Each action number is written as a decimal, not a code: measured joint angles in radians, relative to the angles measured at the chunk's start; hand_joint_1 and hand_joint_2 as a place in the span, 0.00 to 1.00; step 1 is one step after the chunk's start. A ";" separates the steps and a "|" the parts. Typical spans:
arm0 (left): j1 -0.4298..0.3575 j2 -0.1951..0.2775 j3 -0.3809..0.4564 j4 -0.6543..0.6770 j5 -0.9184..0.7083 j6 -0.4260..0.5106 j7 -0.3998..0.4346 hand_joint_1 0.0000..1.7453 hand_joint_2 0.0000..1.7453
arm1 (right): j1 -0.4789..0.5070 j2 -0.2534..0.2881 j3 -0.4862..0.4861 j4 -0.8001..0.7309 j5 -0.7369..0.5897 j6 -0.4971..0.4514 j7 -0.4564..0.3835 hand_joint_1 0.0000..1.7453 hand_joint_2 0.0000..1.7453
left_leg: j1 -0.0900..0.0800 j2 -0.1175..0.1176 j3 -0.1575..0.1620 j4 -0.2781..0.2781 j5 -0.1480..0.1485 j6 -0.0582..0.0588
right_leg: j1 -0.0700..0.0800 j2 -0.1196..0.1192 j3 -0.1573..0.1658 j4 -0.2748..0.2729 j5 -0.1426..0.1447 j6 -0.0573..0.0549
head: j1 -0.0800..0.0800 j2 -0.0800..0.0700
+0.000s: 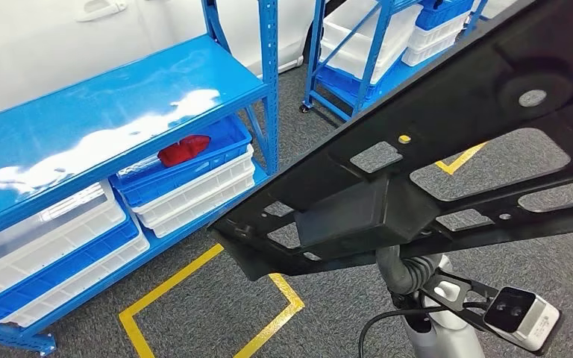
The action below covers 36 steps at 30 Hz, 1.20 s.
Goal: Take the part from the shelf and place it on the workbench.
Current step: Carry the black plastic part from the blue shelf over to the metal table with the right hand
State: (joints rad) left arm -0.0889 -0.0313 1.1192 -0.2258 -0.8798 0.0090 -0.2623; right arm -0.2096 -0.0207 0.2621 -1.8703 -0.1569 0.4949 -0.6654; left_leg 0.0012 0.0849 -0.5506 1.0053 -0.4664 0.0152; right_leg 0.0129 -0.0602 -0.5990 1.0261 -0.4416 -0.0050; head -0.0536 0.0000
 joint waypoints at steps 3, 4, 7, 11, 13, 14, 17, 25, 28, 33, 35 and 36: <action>-0.002 -0.003 -0.002 0.000 -0.007 0.002 0.005 0.00 1.00 | 0.004 0.006 -0.014 -0.002 -0.003 0.013 0.000 1.00 1.00 | -0.002 0.022 0.005 0.000 -0.007 -0.013 | 0.003 0.019 0.004 -0.019 0.003 -0.014 | 0.000 0.000; -0.002 -0.004 -0.003 0.000 -0.010 0.003 0.006 0.00 1.00 | 0.007 0.009 -0.018 -0.005 -0.004 0.016 0.000 1.00 1.00 | -0.001 0.011 0.004 0.007 -0.015 -0.018 | -0.001 0.030 0.006 -0.024 0.006 -0.018 | 0.000 0.000; 0.001 -0.008 -0.005 0.000 -0.013 0.005 0.009 0.00 1.00 | 0.010 0.020 -0.024 -0.012 -0.009 0.021 0.000 1.00 1.00 | 0.004 -0.060 -0.053 0.141 -0.093 -0.029 | -0.008 0.061 0.011 -0.033 0.013 -0.030 | 0.000 0.000; 0.009 -0.010 -0.005 0.000 -0.014 0.002 0.016 0.00 1.00 | 0.014 0.027 -0.032 -0.009 -0.019 0.037 0.000 1.00 1.00 | 0.007 -0.077 -0.125 0.274 -0.114 -0.036 | -0.009 0.114 0.012 -0.029 0.012 -0.031 | 0.000 0.000; 0.009 -0.010 -0.005 0.000 -0.014 0.001 0.017 0.00 1.00 | 0.011 0.029 -0.037 -0.006 -0.022 0.043 0.000 1.00 1.00 | 0.014 -0.103 -0.074 0.151 -0.038 -0.037 | -0.012 0.140 0.014 -0.022 0.008 -0.025 | 0.000 0.000; 0.009 -0.010 -0.005 0.000 -0.015 0.000 0.017 0.00 1.00 | 0.007 0.031 -0.040 -0.004 -0.024 0.047 0.000 1.00 1.00 | 0.019 -0.127 -0.045 0.085 -0.012 -0.037 | -0.012 0.153 0.011 -0.015 0.004 -0.020 | 0.000 0.000; 0.009 -0.010 -0.005 0.000 -0.019 0.002 0.016 0.00 1.00 | -0.001 0.037 -0.054 0.000 -0.029 0.061 0.000 1.00 1.00 | 0.020 -0.157 -0.016 0.019 0.000 -0.026 | -0.015 0.187 -0.003 -0.004 0.004 0.001 | 0.000 0.000; 0.009 -0.008 -0.005 0.000 -0.020 0.020 0.020 0.00 1.00 | -0.009 0.048 -0.095 0.011 -0.039 0.088 0.000 1.00 1.00 | 0.009 -0.058 -0.010 0.006 0.004 0.010 | -0.021 0.068 -0.153 0.282 -0.117 0.031 | 0.000 0.000; 0.005 -0.006 -0.005 0.000 -0.020 0.024 0.021 0.00 1.00 | -0.013 0.052 -0.108 0.021 -0.048 0.091 0.000 1.00 1.00 | 0.005 -0.025 -0.004 0.006 -0.001 0.008 | -0.016 0.042 -0.084 0.148 -0.036 0.019 | 0.000 0.000; 0.001 -0.004 -0.004 0.000 -0.014 0.025 0.019 0.00 1.00 | -0.027 0.061 -0.115 0.031 -0.047 0.080 0.000 1.00 1.00 | -0.002 0.023 0.007 0.003 -0.012 -0.010 | 0.008 0.011 -0.008 -0.012 0.005 -0.013 | 0.000 0.000; -0.003 -0.002 -0.003 0.000 -0.010 0.027 0.018 0.00 1.00 | -0.026 0.063 -0.117 0.032 -0.045 0.078 0.000 1.00 1.00 | 0.000 0.008 0.006 0.019 -0.028 -0.019 | 0.002 0.033 -0.001 -0.024 0.011 -0.022 | 0.000 0.000; -0.004 -0.001 -0.002 0.000 -0.008 0.028 0.017 0.00 1.00 | -0.027 0.066 -0.117 0.033 -0.045 0.077 0.000 1.00 1.00 | 0.001 -0.015 -0.007 0.052 -0.050 -0.023 | -0.002 0.043 0.004 -0.031 0.014 -0.026 | 0.000 0.000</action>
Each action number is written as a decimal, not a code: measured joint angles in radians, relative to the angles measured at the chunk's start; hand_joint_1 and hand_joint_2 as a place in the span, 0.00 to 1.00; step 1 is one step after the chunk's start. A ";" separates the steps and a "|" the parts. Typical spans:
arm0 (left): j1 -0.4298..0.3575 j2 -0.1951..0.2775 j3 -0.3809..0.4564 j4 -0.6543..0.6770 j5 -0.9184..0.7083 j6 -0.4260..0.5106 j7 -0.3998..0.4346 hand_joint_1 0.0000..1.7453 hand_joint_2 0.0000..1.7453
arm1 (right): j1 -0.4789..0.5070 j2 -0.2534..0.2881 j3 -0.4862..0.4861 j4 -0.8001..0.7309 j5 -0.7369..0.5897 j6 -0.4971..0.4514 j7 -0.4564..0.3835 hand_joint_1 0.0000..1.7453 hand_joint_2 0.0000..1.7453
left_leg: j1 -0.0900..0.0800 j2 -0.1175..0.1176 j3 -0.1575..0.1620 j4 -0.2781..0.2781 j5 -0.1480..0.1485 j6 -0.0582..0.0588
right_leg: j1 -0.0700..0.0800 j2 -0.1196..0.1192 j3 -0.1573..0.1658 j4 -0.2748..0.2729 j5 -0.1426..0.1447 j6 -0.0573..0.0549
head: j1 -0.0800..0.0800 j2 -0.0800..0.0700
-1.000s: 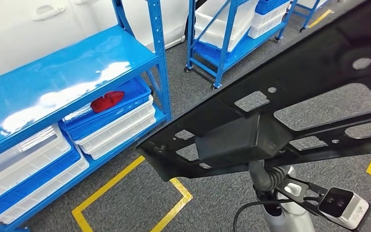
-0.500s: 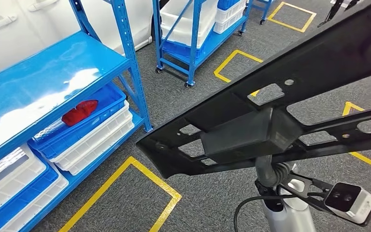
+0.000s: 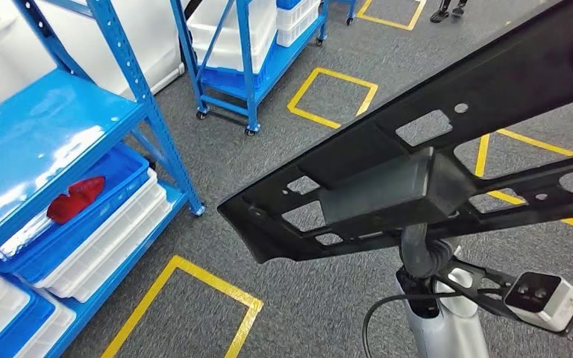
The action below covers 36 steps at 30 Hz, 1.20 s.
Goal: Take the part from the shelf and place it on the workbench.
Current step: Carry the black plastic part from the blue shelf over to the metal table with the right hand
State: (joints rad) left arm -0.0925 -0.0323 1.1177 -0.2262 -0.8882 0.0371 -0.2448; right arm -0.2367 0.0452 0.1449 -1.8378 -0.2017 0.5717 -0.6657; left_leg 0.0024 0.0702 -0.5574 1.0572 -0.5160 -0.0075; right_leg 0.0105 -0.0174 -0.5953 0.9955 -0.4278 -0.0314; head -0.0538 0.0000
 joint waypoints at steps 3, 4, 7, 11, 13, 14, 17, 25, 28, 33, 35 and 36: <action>0.007 0.003 0.008 0.000 0.007 0.010 0.003 0.00 1.00 | -0.001 0.013 0.007 0.004 -0.006 -0.016 0.000 1.00 1.00 | 0.003 -0.057 -0.095 0.193 -0.087 -0.006 | -0.003 0.034 0.004 -0.002 0.002 -0.007 | 0.000 0.000; 0.009 0.005 0.011 0.000 0.009 0.013 0.006 0.00 1.00 | 0.000 0.016 0.012 0.005 -0.010 -0.024 0.000 1.00 1.00 | 0.003 -0.060 -0.120 0.236 -0.093 -0.008 | -0.004 0.049 0.004 -0.001 0.001 -0.007 | 0.000 0.000; 0.011 0.008 0.019 0.000 0.010 0.018 0.011 0.00 1.00 | 0.002 0.017 0.030 0.008 -0.024 -0.054 0.000 1.00 1.00 | 0.009 -0.073 -0.090 0.138 -0.004 -0.012 | -0.007 0.090 0.006 0.008 -0.004 0.000 | 0.000 0.000; 0.010 0.014 0.026 0.000 0.011 0.018 0.010 0.00 1.00 | 0.001 0.015 0.052 0.008 -0.031 -0.090 0.000 1.00 1.00 | 0.016 -0.130 -0.020 -0.026 0.054 -0.007 | -0.008 0.134 -0.007 0.031 -0.014 0.020 | 0.000 0.000; 0.008 0.017 0.029 0.000 0.013 0.021 0.009 0.00 1.00 | 0.005 0.011 0.057 0.009 -0.027 -0.101 0.000 1.00 1.00 | 0.014 -0.112 -0.018 -0.030 0.056 0.007 | -0.013 0.144 -0.013 0.032 -0.014 0.031 | 0.000 0.000; 0.007 0.020 0.030 0.000 0.014 0.023 0.007 0.00 1.00 | 0.007 0.007 0.058 0.008 -0.025 -0.105 0.000 1.00 1.00 | 0.014 -0.103 -0.017 -0.033 0.058 0.014 | -0.013 0.128 -0.018 0.042 -0.021 0.036 | 0.000 0.000; 0.008 0.027 0.035 -0.001 0.016 0.030 0.002 0.00 1.00 | 0.016 0.002 0.057 0.008 -0.020 -0.108 0.000 1.00 1.00 | 0.012 -0.071 -0.014 -0.038 0.058 0.029 | -0.012 0.044 -0.085 0.177 -0.094 0.047 | 0.000 0.000; 0.016 0.035 0.042 -0.001 -0.009 0.031 0.012 0.00 1.00 | 0.038 0.005 0.053 0.003 -0.004 -0.123 0.000 1.00 1.00 | 0.000 0.018 0.004 -0.038 0.039 0.021 | 0.004 -0.045 -0.021 0.048 -0.017 0.022 | 0.000 0.000; 0.013 0.035 0.042 -0.001 -0.011 0.022 0.007 0.00 1.00 | 0.043 0.006 0.054 -0.003 0.009 -0.130 0.000 1.00 1.00 | -0.001 0.043 0.011 -0.041 0.031 0.007 | 0.010 -0.027 -0.013 0.023 -0.015 0.009 | 0.000 0.000; 0.009 0.037 0.044 -0.001 -0.006 0.001 -0.024 0.00 1.00 | 0.036 0.014 0.065 -0.015 0.030 -0.129 0.000 1.00 1.00 | 0.005 -0.052 -0.076 0.160 -0.075 -0.010 | -0.002 0.028 0.002 0.004 -0.006 -0.008 | 0.000 0.000; 0.011 0.038 0.046 -0.001 -0.003 -0.006 -0.035 0.00 1.00 | 0.032 0.014 0.073 -0.015 0.032 -0.127 0.000 1.00 1.00 | 0.007 -0.060 -0.125 0.241 -0.088 -0.014 | -0.002 0.056 0.003 0.006 -0.007 -0.009 | 0.000 0.000; 0.010 0.038 0.047 -0.001 -0.003 -0.010 -0.039 0.00 1.00 | 0.029 0.014 0.076 -0.016 0.032 -0.127 0.000 1.00 1.00 | 0.009 -0.062 -0.124 0.227 -0.064 -0.015 | -0.003 0.071 0.005 0.008 -0.008 -0.007 | 0.000 0.000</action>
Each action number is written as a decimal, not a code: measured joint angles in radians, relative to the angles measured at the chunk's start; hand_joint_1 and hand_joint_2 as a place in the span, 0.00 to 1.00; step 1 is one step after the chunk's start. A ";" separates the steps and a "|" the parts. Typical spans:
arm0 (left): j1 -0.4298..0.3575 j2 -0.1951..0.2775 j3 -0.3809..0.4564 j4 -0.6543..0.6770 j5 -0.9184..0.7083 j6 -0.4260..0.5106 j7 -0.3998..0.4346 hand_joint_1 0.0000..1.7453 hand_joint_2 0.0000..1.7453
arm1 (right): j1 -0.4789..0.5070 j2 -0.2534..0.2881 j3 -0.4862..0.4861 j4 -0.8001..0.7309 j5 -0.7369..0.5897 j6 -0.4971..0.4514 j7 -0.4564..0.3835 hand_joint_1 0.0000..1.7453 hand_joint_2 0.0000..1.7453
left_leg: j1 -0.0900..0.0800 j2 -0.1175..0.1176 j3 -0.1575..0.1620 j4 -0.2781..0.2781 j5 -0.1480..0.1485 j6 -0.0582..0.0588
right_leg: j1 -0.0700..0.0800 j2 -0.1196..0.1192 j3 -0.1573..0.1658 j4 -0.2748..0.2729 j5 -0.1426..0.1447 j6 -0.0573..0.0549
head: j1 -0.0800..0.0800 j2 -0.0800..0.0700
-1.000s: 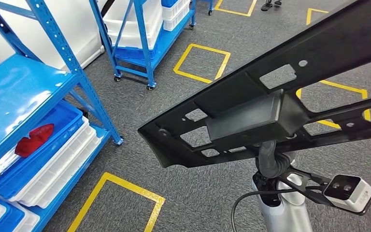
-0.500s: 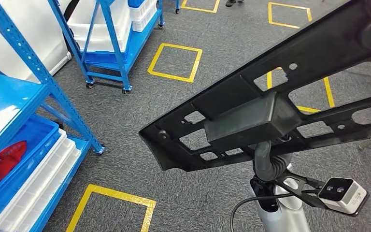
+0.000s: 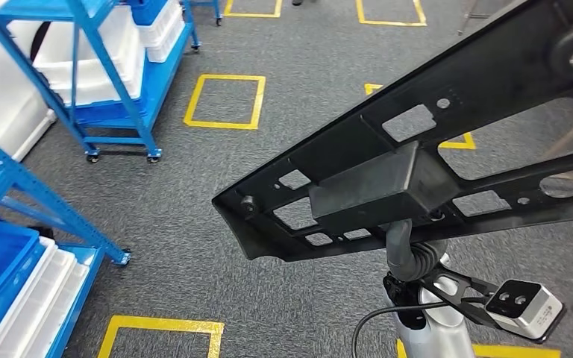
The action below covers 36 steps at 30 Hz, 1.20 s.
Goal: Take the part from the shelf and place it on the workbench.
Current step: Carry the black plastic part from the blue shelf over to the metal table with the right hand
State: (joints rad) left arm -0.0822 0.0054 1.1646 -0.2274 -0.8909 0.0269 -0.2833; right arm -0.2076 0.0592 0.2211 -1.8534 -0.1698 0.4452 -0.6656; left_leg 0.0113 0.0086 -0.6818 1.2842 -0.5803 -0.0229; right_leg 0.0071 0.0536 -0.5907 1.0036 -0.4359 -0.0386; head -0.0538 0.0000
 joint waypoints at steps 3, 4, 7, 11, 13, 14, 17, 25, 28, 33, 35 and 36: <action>-0.003 0.000 0.000 0.000 0.000 -0.008 -0.006 0.00 1.00 | -0.012 -0.002 0.009 -0.004 0.000 -0.001 0.000 1.00 1.00 | 0.010 -0.045 0.073 -0.186 0.105 -0.003 | -0.004 0.041 0.000 0.014 -0.009 0.012 | 0.000 0.000; -0.003 0.000 0.000 0.000 -0.001 -0.010 -0.007 0.00 1.00 | -0.015 -0.003 0.012 -0.006 0.002 -0.003 0.000 1.00 1.00 | 0.013 -0.064 0.092 -0.229 0.119 -0.002 | -0.004 0.052 -0.004 0.020 -0.011 0.018 | 0.000 0.000; -0.005 -0.002 0.000 0.000 -0.003 -0.009 -0.005 0.00 1.00 | -0.018 -0.008 0.020 -0.010 0.015 -0.009 0.000 1.00 1.00 | 0.010 -0.063 0.103 -0.253 0.119 0.013 | -0.008 0.080 -0.017 0.025 -0.009 0.036 | 0.000 0.000; -0.007 -0.007 0.000 0.000 -0.008 0.000 0.000 0.00 1.00 | -0.026 -0.018 0.041 -0.010 0.032 -0.021 0.000 1.00 1.00 | 0.008 -0.018 0.108 -0.265 0.124 0.036 | -0.008 -0.015 -0.071 0.135 -0.072 0.055 | 0.000 0.000; -0.001 -0.008 0.000 0.000 -0.008 0.003 0.002 0.00 1.00 | -0.028 -0.022 0.055 -0.010 0.043 -0.034 0.001 1.00 1.00 | 0.005 0.008 0.108 -0.265 0.121 0.040 | -0.011 -0.040 -0.137 0.264 -0.124 0.061 | 0.000 0.000; 0.000 -0.009 0.000 0.000 -0.009 0.002 0.002 0.00 1.00 | -0.027 -0.024 0.062 -0.010 0.048 -0.044 0.002 1.00 1.00 | 0.004 0.021 0.109 -0.265 0.120 0.041 | -0.013 -0.043 -0.155 0.298 -0.129 0.062 | 0.000 0.000; -0.001 -0.013 0.000 0.000 -0.015 -0.004 0.002 0.00 1.00 | -0.025 -0.035 0.084 -0.010 0.059 -0.073 0.002 1.00 1.00 | 0.002 0.055 0.117 -0.265 0.113 0.039 | -0.011 -0.067 -0.094 0.178 -0.050 0.055 | 0.000 0.000; -0.009 -0.033 0.000 0.000 -0.019 -0.005 0.006 0.00 1.00 | 0.010 -0.063 0.115 -0.015 0.078 -0.097 0.000 1.00 1.00 | -0.001 0.060 0.125 -0.229 0.070 0.004 | 0.002 -0.073 -0.002 -0.005 0.000 0.011 | 0.000 0.000; -0.003 -0.037 0.000 0.001 -0.019 -0.002 0.007 0.00 1.00 | 0.014 -0.064 0.135 -0.015 0.093 -0.103 0.001 1.00 1.00 | 0.003 0.005 0.035 -0.049 -0.011 -0.004 | -0.001 -0.037 0.001 -0.008 0.002 0.002 | 0.000 0.000; -0.001 -0.037 0.002 0.001 -0.013 -0.003 0.022 0.00 1.00 | 0.007 -0.064 0.164 -0.003 0.088 -0.132 0.006 1.00 1.00 | 0.011 -0.035 0.059 -0.154 0.096 -0.010 | -0.004 0.032 0.003 0.008 -0.007 0.012 | 0.000 0.000; -0.002 -0.038 0.005 0.001 -0.009 -0.004 0.026 0.00 1.00 | -0.002 -0.065 0.169 0.006 0.074 -0.137 0.005 1.00 1.00 | 0.016 -0.078 0.096 -0.241 0.122 -0.006 | -0.006 0.054 -0.007 0.021 -0.011 0.022 | 0.000 0.000; -0.002 -0.038 0.006 0.001 -0.008 -0.004 0.028 0.00 1.00 | -0.006 -0.066 0.170 0.012 0.068 -0.137 0.005 1.00 1.00 | 0.015 -0.089 0.100 -0.251 0.118 -0.002 | -0.007 0.065 -0.013 0.023 -0.011 0.029 | 0.000 0.000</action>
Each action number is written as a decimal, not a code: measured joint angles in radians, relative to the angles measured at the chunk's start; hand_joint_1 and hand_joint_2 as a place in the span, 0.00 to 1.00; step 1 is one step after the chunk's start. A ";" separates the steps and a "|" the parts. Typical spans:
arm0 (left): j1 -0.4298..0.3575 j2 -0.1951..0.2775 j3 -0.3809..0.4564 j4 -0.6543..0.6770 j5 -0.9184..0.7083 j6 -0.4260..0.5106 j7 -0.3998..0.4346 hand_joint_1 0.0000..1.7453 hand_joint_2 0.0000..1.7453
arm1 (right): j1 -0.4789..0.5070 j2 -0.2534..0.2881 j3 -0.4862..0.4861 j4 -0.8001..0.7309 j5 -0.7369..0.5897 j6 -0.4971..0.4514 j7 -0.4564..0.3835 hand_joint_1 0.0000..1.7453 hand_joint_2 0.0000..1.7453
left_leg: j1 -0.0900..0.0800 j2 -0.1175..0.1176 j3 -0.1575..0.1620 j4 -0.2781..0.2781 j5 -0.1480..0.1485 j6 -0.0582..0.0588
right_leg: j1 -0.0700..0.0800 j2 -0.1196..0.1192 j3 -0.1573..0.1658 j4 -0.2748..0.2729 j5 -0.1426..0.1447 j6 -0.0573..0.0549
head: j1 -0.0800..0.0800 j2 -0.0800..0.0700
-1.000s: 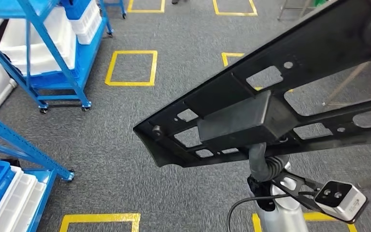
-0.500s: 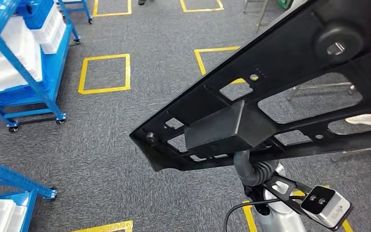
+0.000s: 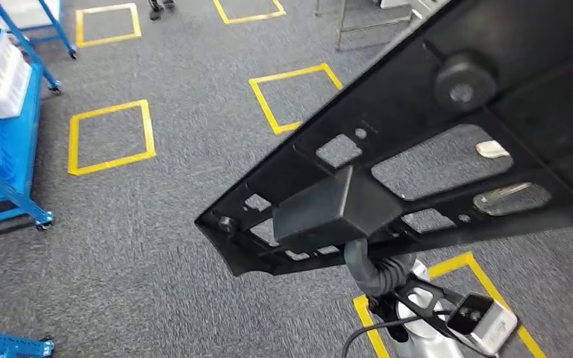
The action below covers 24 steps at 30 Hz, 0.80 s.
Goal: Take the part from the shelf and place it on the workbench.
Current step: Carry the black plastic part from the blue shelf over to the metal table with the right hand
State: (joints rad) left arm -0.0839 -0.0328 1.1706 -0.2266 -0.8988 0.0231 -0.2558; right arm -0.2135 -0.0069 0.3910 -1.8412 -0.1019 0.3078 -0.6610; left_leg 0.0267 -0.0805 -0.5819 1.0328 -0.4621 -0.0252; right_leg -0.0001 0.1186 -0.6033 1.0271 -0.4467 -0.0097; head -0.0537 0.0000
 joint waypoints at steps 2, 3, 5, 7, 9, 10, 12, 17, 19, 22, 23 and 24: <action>-0.002 -0.002 0.001 0.000 0.000 -0.002 -0.001 0.00 1.00 | -0.008 -0.004 0.001 0.010 -0.011 -0.003 -0.001 1.00 1.00 | -0.002 0.018 0.001 -0.006 0.003 0.012 | -0.003 0.011 -0.007 0.000 0.003 0.013 | 0.000 0.000; -0.003 -0.003 0.001 0.000 -0.001 -0.003 -0.004 0.00 1.00 | -0.014 -0.008 0.002 0.014 -0.018 -0.007 -0.001 1.00 1.00 | -0.001 0.029 0.003 -0.010 0.006 0.020 | -0.002 -0.007 -0.011 0.008 -0.002 0.018 | 0.000 0.000; -0.004 -0.004 0.001 0.000 -0.007 -0.007 -0.009 0.00 1.00 | -0.029 -0.014 0.002 0.020 -0.033 -0.014 -0.001 1.00 1.00 | -0.001 0.054 0.007 -0.018 0.009 0.032 | -0.002 -0.068 -0.045 0.077 -0.043 0.027 | 0.000 0.000; -0.001 -0.004 0.001 0.000 -0.014 -0.008 -0.011 0.00 1.00 | -0.039 -0.020 0.002 0.025 -0.046 -0.019 -0.001 1.00 1.00 | -0.004 0.081 0.009 -0.019 0.007 0.036 | -0.005 -0.105 -0.113 0.209 -0.102 0.035 | 0.000 0.000; 0.001 -0.004 0.001 0.000 -0.018 -0.008 -0.010 0.00 1.00 | -0.039 -0.026 0.001 0.030 -0.053 -0.021 0.000 1.00 1.00 | -0.005 0.107 0.010 -0.018 0.004 0.037 | -0.010 -0.110 -0.153 0.283 -0.115 0.039 | 0.000 0.000; 0.000 -0.004 0.001 0.000 -0.018 -0.008 -0.010 0.00 1.00 | -0.039 -0.028 0.001 0.031 -0.056 -0.021 0.000 1.00 1.00 | -0.005 0.119 0.012 -0.018 0.002 0.035 | -0.011 -0.114 -0.144 0.262 -0.093 0.039 | 0.000 0.000; -0.003 -0.004 0.001 0.000 -0.018 -0.007 -0.009 0.00 1.00 | -0.042 -0.031 0.001 0.033 -0.060 -0.018 0.000 1.00 1.00 | -0.006 0.141 0.020 -0.018 -0.004 0.030 | -0.009 -0.145 -0.074 0.127 -0.025 0.033 | 0.000 0.000; -0.008 -0.004 0.001 0.000 -0.018 -0.006 -0.009 0.00 1.00 | -0.048 -0.031 -0.008 0.041 -0.081 -0.013 -0.002 1.00 1.00 | -0.013 0.185 0.039 -0.024 -0.019 0.004 | 0.007 -0.163 -0.010 -0.008 0.007 0.004 | 0.000 0.000; -0.010 -0.004 0.001 0.000 -0.018 -0.006 -0.008 0.00 1.00 | -0.048 -0.031 -0.014 0.043 -0.091 -0.012 -0.002 1.00 1.00 | -0.010 0.162 0.037 -0.004 -0.037 -0.006 | 0.001 -0.141 -0.002 -0.018 0.011 -0.007 | 0.000 0.000; -0.006 -0.004 0.001 0.000 -0.016 -0.005 -0.007 0.00 1.00 | -0.049 -0.030 -0.018 0.049 -0.100 -0.006 -0.003 1.00 1.00 | -0.007 0.097 -0.043 0.162 -0.120 -0.011 | -0.002 -0.111 0.005 -0.024 0.012 -0.020 | 0.000 0.000; -0.003 -0.004 0.001 0.000 -0.015 -0.004 -0.006 0.00 1.00 | -0.048 -0.030 -0.018 0.053 -0.102 -0.002 -0.003 1.00 1.00 | -0.007 0.091 -0.077 0.224 -0.139 -0.012 | -0.001 -0.098 0.005 -0.023 0.012 -0.021 | 0.000 0.000; -0.002 -0.003 0.001 0.000 -0.014 -0.003 -0.006 0.00 1.00 | -0.047 -0.030 -0.018 0.057 -0.103 0.002 -0.003 1.00 1.00 | -0.007 0.089 -0.100 0.257 -0.140 -0.012 | 0.000 -0.084 0.006 -0.023 0.011 -0.022 | 0.000 0.000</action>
State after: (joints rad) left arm -0.0856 -0.0362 1.1718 -0.2266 -0.9125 0.0198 -0.2617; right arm -0.2609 -0.0370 0.3732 -1.7843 -0.2046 0.3103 -0.6637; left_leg 0.0198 0.0086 -0.6817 1.2900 -0.6020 -0.0373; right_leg -0.0002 0.0348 -0.5971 1.0042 -0.4354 -0.0316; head -0.0538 0.0000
